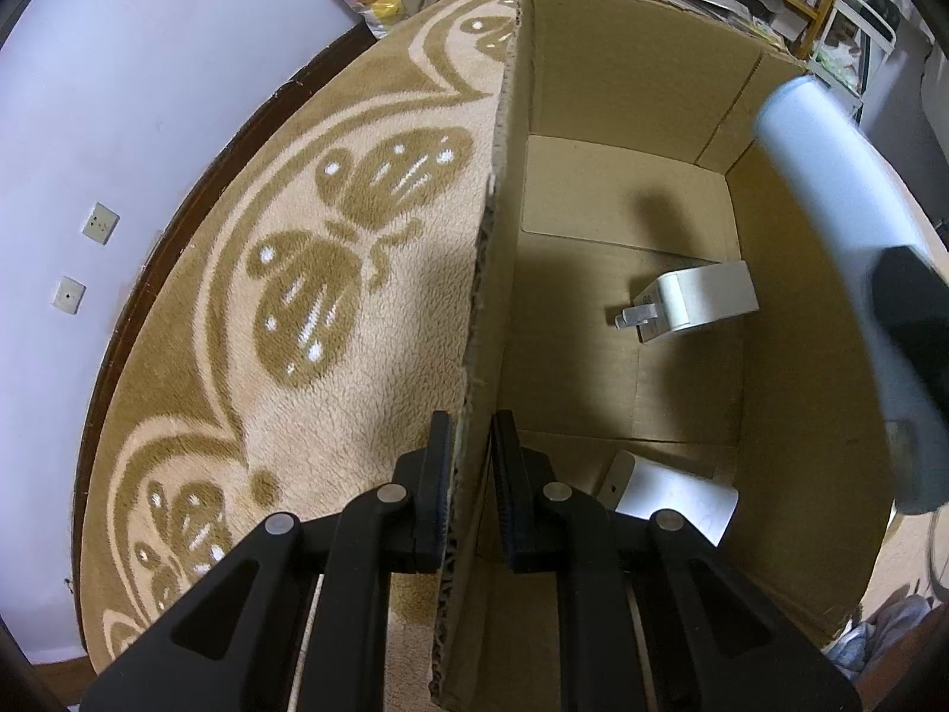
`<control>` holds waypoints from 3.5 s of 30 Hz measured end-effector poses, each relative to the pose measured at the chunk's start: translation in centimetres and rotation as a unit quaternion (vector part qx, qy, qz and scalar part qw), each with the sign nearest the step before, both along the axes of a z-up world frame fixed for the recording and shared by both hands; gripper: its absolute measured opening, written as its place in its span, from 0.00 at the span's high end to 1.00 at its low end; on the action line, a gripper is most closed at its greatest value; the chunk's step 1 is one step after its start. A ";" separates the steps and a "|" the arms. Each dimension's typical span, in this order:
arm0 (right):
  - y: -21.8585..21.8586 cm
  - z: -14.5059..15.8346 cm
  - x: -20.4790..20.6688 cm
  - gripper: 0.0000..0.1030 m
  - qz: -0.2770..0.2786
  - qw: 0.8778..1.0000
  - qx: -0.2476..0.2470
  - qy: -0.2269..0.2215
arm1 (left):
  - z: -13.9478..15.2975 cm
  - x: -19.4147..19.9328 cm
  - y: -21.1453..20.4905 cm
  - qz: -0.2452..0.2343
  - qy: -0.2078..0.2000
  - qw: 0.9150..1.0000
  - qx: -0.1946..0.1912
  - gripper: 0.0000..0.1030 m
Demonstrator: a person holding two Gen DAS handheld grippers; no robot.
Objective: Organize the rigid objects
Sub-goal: 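Carry the light-blue power bank into the box and release it, then move the right gripper back toward the white remote and keys, then grasp the small tag and black key with the right gripper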
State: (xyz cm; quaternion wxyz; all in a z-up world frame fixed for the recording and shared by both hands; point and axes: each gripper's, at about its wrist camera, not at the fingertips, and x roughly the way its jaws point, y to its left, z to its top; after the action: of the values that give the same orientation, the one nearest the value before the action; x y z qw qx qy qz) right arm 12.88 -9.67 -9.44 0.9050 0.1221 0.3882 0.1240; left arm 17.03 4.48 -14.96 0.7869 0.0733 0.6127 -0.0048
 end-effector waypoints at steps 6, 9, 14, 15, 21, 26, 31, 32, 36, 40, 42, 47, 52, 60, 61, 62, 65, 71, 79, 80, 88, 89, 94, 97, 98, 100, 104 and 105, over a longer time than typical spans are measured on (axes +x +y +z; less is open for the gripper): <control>0.4 -0.7 0.2 0.72 0.002 1.000 -0.029 0.005 | 0.0 0.1 0.2 0.004 0.002 1.000 -0.007 0.87; 0.2 -0.7 0.2 0.72 0.003 1.000 -0.030 0.007 | 0.0 0.2 0.3 0.003 0.001 1.000 -0.006 0.87; 0.1 -0.8 0.3 0.72 0.001 1.000 -0.030 0.008 | 0.0 0.2 0.6 0.006 0.002 1.000 -0.014 0.87; 0.1 -0.5 0.1 0.72 0.000 1.000 -0.027 0.000 | 0.0 0.2 0.6 0.006 0.002 1.000 -0.014 0.87; -0.7 1.5 -0.7 0.69 -0.012 0.998 -0.040 -0.036 | -0.2 0.1 0.4 0.004 0.002 1.000 -0.011 0.87; -2.8 1.5 -1.4 0.38 -0.055 0.997 -0.050 -0.017 | -0.3 0.2 0.5 0.007 0.003 1.000 -0.007 0.86; -6.0 0.9 -2.0 0.14 -0.085 0.996 -0.035 0.004 | -0.3 0.2 0.4 0.005 0.003 1.000 -0.004 0.86; -6.5 0.7 -2.1 0.11 -0.092 0.995 -0.035 0.007 | -0.3 0.2 0.3 0.005 0.003 1.000 -0.004 0.86; -8.1 -0.4 -1.8 0.08 -0.108 0.992 -0.040 0.045 | -0.2 0.2 0.4 0.007 0.004 1.000 -0.007 0.86; -9.5 -2.2 -1.7 0.08 -0.126 0.987 -0.041 0.085 | -0.2 0.2 0.4 0.007 0.004 1.000 -0.007 0.86; -10.1 -2.9 -1.7 0.08 -0.130 0.986 -0.035 0.101 | -0.2 0.2 0.4 0.007 0.004 1.000 -0.007 0.86; -11.5 -4.9 -2.0 0.08 -0.136 0.979 -0.011 0.154 | -0.1 0.2 0.5 0.007 0.004 1.000 -0.008 0.86; -12.2 -6.6 -2.1 0.08 -0.145 0.970 -0.001 0.195 | -0.2 0.3 0.4 0.008 0.004 1.000 -0.008 0.86; -12.4 -8.5 -2.2 0.26 -0.147 0.960 0.014 0.238 | -0.2 0.2 0.4 0.006 0.004 1.000 -0.007 0.86; -12.4 -8.8 -2.1 0.26 -0.148 0.958 0.018 0.244 | -0.2 0.2 0.5 0.006 0.004 1.000 -0.007 0.86; -12.4 -9.0 -2.1 0.26 -0.149 0.956 0.022 0.250 | -0.2 0.2 0.4 0.006 0.004 1.000 -0.006 0.86; -12.6 -9.7 -2.1 0.26 -0.157 0.952 0.030 0.261 | -0.2 0.2 0.4 0.006 0.004 1.000 -0.007 0.86; -12.5 -10.5 -1.8 0.26 -0.164 0.951 0.034 0.261 | -0.2 0.2 0.5 0.006 0.004 1.000 -0.005 0.86; -12.3 -10.9 -0.4 0.60 -0.186 0.953 0.001 0.238 | -0.3 0.1 0.6 0.006 0.005 1.000 -0.005 0.86; -12.4 -10.9 -0.3 0.64 -0.192 0.952 -0.002 0.237 | -0.3 0.1 0.6 0.006 0.005 1.000 -0.005 0.86; -13.3 -9.4 -0.5 0.69 -0.208 0.959 0.026 0.192 | -0.3 0.1 0.6 0.006 0.005 1.000 -0.005 0.86; -13.3 -9.1 -0.6 0.69 -0.207 0.960 0.023 0.186 | -0.3 0.1 0.6 0.006 0.005 1.000 -0.005 0.86; -12.7 -7.1 -0.3 0.70 -0.195 0.968 0.028 0.154 | -0.3 0.1 0.6 0.006 0.005 1.000 -0.005 0.86; -12.2 -5.6 -0.6 0.70 -0.190 0.972 0.023 0.136 | -0.3 0.0 0.6 0.007 0.005 1.000 -0.006 0.86; -12.0 -5.2 -0.6 0.70 -0.188 0.973 0.024 0.130 | -0.3 0.0 0.6 0.007 0.005 1.000 -0.007 0.86; -11.7 -4.1 -0.8 0.70 -0.182 0.977 0.028 0.109 | -0.3 0.0 0.6 0.006 0.005 1.000 -0.006 0.86; -10.8 -1.8 -1.1 0.70 -0.168 0.983 0.038 0.066 | -0.3 0.1 0.5 0.006 0.005 1.000 -0.004 0.87; -10.5 -1.1 -1.1 0.70 -0.162 0.985 0.043 0.051 | -0.3 0.1 0.5 0.004 0.005 1.000 -0.004 0.87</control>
State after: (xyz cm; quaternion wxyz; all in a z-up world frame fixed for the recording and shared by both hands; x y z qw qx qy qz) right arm 11.80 -20.19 -10.57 0.8860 0.2287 0.4031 -0.0138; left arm 17.10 4.97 -15.23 0.7842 0.0675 0.6168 -0.0041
